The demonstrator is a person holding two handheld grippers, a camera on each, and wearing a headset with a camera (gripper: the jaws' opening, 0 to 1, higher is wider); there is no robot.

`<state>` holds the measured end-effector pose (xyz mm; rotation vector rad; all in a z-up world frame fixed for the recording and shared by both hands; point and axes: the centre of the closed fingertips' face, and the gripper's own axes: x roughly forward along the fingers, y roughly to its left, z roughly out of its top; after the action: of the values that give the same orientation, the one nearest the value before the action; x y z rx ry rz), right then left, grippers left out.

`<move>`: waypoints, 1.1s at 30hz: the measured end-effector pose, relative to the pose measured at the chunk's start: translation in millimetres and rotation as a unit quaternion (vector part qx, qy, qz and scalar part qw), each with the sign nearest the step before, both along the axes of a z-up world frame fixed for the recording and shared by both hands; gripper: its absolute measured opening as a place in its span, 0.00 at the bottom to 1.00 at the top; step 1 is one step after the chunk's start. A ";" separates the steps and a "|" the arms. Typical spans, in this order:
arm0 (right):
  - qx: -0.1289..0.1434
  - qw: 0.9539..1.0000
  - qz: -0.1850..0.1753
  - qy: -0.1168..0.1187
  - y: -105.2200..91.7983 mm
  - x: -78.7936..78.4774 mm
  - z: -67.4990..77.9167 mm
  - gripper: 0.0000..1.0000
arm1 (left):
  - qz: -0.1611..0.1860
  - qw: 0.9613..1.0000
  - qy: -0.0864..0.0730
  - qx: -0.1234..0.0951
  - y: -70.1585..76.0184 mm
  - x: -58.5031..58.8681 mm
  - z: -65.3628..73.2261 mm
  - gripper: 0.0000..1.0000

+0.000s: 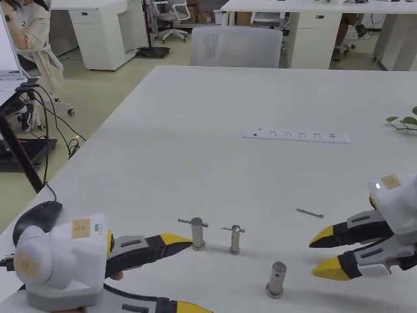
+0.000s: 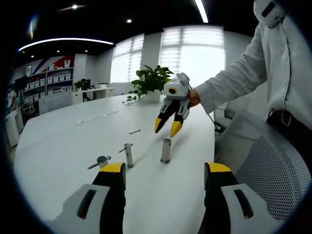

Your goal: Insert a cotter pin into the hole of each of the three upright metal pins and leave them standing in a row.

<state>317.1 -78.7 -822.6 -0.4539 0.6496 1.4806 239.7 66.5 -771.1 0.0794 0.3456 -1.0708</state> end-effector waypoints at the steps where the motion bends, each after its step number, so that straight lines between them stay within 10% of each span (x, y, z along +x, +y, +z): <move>1: -0.001 1.000 -0.010 0.001 -1.1 2.3 0.5 0.35 | 0.000 1.000 0.000 0.000 0.4 0.1 -0.1 0.65; 18: -0.020 0.993 -0.112 0.002 -17.4 59.8 4.8 0.50 | 0.018 1.000 0.003 0.004 17.4 0.1 -4.3 0.65; 33: -0.082 0.988 -0.129 -0.023 -26.8 107.3 -12.8 0.34 | 0.041 0.999 0.005 0.005 32.1 2.8 -4.9 0.65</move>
<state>424.4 -105.5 -835.4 -0.5094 0.7675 1.1742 242.5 98.7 -776.0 0.0677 0.3605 -0.9885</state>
